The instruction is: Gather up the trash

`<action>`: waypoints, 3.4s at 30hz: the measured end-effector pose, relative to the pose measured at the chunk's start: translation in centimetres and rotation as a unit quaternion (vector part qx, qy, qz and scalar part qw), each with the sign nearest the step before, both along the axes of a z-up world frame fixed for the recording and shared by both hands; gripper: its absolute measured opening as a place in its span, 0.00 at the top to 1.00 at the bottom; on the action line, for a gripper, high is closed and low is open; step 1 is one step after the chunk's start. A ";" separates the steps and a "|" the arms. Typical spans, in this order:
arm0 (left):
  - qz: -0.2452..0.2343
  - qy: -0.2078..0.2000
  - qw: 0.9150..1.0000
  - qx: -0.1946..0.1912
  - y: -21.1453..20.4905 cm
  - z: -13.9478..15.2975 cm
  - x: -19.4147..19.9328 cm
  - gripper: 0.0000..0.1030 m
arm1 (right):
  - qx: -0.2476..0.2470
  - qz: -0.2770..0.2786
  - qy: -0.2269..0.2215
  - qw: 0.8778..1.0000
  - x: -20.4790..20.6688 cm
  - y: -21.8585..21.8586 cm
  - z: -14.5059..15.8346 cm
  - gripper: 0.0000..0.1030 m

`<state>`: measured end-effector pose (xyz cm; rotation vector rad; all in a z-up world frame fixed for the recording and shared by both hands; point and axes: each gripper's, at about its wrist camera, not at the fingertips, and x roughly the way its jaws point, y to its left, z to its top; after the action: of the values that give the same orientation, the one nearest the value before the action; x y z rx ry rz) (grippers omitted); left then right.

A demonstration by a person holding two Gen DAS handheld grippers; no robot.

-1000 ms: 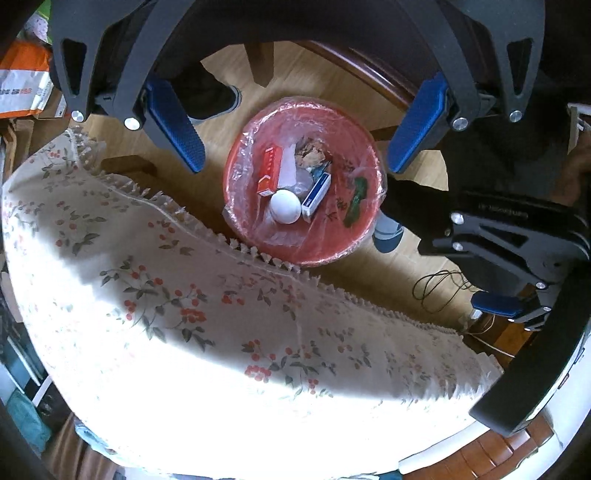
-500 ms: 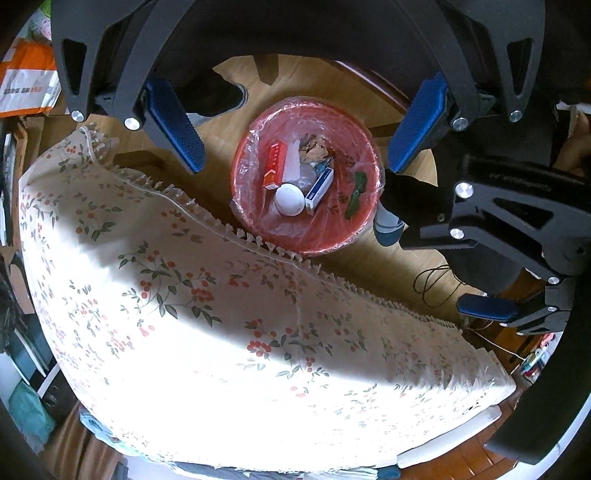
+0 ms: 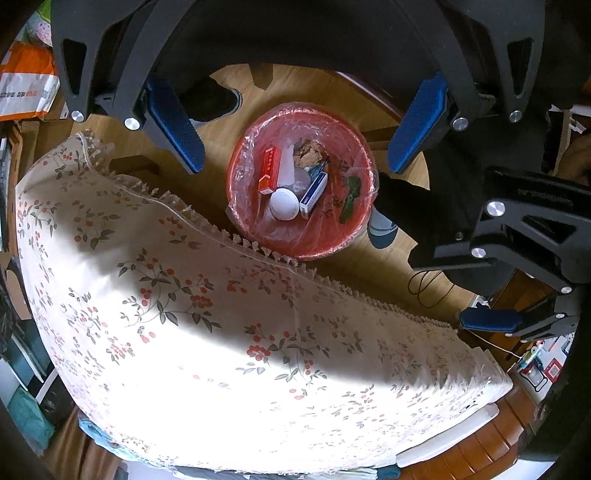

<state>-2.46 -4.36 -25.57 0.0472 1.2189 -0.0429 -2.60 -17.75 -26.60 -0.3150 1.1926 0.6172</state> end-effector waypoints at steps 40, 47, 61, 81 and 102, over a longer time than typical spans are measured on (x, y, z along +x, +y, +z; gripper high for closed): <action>-0.049 0.013 0.999 0.018 -2.0 0.9 -1.0 0.06 | -0.043 0.019 -0.001 0.999 -1.0 -0.2 0.8 0.05; -0.051 0.016 0.998 0.019 -2.2 0.7 -0.9 0.06 | -0.045 0.015 0.002 0.999 -0.8 -0.6 0.6 0.05; -0.052 0.021 0.998 0.016 -2.4 0.4 -0.8 0.06 | -0.045 0.015 0.002 0.999 -0.8 -0.6 0.5 0.05; -0.058 0.027 0.998 0.013 -2.8 -0.1 -0.4 0.06 | -0.046 0.012 0.005 0.999 -0.6 -0.9 0.2 0.05; -0.067 0.028 0.997 0.013 -3.4 -0.1 -0.1 0.06 | -0.047 0.010 0.007 0.999 -0.5 -1.2 -0.2 0.05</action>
<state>-2.52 -7.74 -25.71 0.1507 1.2718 -0.1466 -3.09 -18.92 -26.83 -0.4032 1.2346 0.5835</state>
